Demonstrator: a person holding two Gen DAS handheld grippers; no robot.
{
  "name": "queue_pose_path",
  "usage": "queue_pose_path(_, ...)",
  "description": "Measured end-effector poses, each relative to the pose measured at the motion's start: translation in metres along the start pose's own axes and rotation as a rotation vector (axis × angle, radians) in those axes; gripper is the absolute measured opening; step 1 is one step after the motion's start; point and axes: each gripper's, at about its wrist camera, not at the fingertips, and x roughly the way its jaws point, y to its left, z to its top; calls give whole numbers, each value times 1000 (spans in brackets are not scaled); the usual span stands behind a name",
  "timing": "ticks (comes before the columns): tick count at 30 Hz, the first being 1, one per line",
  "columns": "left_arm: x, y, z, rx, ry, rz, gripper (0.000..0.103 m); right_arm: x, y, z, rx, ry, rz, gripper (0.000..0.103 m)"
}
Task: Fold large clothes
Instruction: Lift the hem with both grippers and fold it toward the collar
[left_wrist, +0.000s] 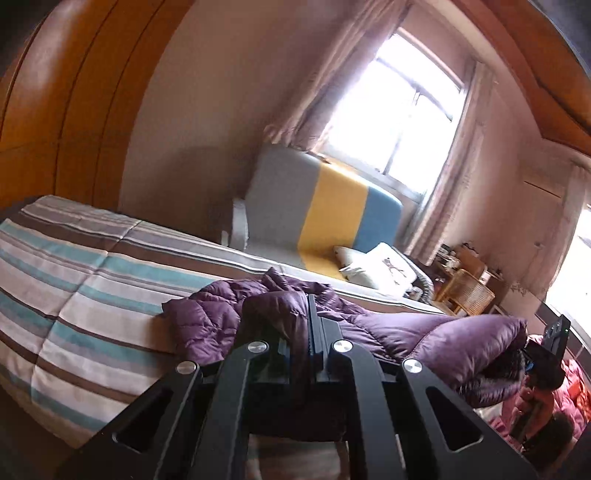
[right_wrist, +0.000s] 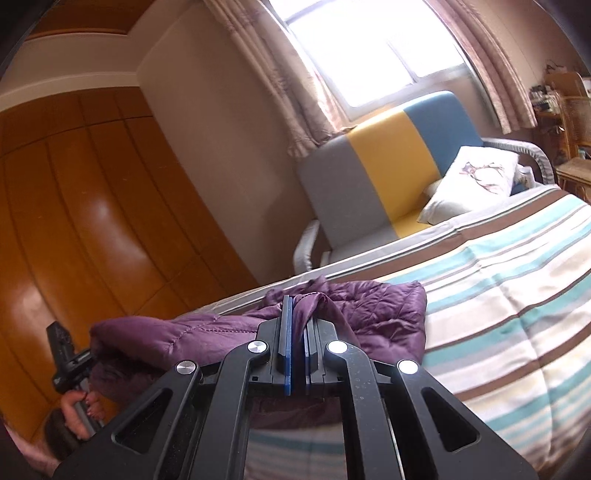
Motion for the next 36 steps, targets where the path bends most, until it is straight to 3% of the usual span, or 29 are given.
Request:
queue_pose_path(8, 60, 6, 11, 48, 30, 61, 6, 63, -16, 13, -1, 60, -143, 4)
queue_pose_path(17, 136, 32, 16, 53, 106, 151, 6, 138, -29, 21, -26, 142, -236, 4)
queue_pose_path(22, 179, 52, 10, 15, 183, 177, 6, 177, -43, 16, -33, 206, -294, 4)
queue_pose_path(28, 220, 54, 2, 45, 229, 226, 9, 213, -63, 4, -15, 269, -356, 4)
queue_pose_path(36, 251, 66, -17, 22, 291, 236, 14, 244, -76, -21, -33, 315, -413, 4)
